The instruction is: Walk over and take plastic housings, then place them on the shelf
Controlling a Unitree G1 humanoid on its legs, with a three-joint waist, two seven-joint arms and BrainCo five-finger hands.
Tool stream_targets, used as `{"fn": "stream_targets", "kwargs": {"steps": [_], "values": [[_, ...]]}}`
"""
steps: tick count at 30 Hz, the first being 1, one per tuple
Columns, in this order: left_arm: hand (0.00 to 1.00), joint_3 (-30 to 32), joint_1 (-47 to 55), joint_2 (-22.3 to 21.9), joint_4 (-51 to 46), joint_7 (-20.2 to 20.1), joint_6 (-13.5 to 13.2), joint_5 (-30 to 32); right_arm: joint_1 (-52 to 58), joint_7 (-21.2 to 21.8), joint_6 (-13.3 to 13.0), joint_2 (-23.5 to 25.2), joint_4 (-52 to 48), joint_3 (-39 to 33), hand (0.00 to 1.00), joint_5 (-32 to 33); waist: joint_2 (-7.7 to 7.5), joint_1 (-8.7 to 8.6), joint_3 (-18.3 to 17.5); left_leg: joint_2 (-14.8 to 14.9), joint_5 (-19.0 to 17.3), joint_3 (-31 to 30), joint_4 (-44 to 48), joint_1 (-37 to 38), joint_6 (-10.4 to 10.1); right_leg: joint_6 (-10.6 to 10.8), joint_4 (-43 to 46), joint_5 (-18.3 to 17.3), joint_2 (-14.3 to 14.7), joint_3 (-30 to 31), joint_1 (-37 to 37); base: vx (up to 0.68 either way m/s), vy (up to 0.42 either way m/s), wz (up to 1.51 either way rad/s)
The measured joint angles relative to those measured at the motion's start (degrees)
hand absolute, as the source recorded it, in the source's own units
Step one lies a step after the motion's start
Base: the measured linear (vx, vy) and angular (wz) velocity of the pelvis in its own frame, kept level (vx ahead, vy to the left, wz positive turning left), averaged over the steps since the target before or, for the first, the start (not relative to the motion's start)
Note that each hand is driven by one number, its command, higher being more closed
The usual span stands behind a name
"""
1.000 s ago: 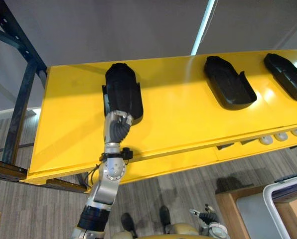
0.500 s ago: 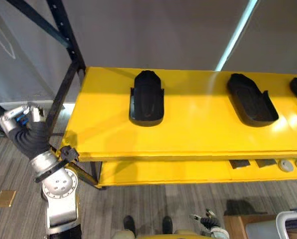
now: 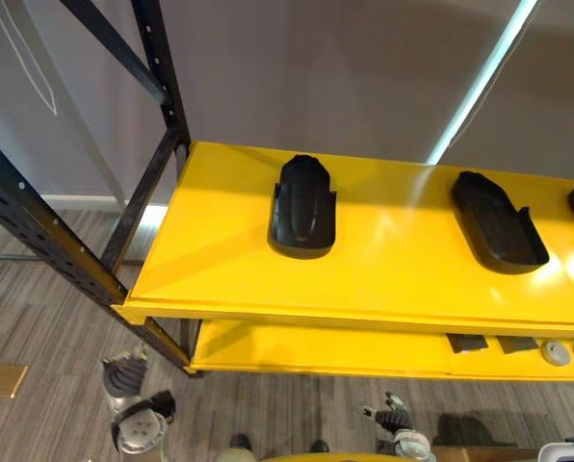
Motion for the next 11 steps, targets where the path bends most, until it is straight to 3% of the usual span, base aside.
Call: {"fn": "stream_targets", "kwargs": {"steps": [4, 6, 11], "values": [[0.0, -1.28, -0.16, -0.08, 6.28, -0.94, 0.05, 0.42, 0.21, -0.06, 0.02, -0.02, 0.72, -0.94, 0.0, 0.01, 0.7, -0.08, -1.1, -0.45, 0.86, 0.41, -1.93, 0.55, -0.29, 0.29, 0.05, -0.4, 0.02, 0.31, -0.79, 0.05, -0.008, -0.06], [0.0, -1.91, -1.02, -0.05, 9.59, -1.96, 0.04, 0.96, -0.2, -0.17, 0.03, -0.31, 1.99, -2.55, 0.0, 0.04, 1.74, -0.06, -1.12, -0.94, 2.23, 0.69, -3.97, 1.93, -0.15, 0.38, 0.02, -0.48, 0.03, 0.45, -0.8, 0.09, -0.002, -0.04], [0.0, -2.47, -1.59, 0.34, 11.93, -2.16, -0.09, 0.96, -0.75, -0.16, 0.26, -0.6, 2.97, -2.81, 0.0, 0.06, 2.59, -0.31, -1.17, -1.18, 2.49, 1.7, -4.92, 3.03, -0.16, 0.39, -0.04, -0.47, 0.13, 1.67, -0.73, 0.03, -0.01, -0.13]]}}
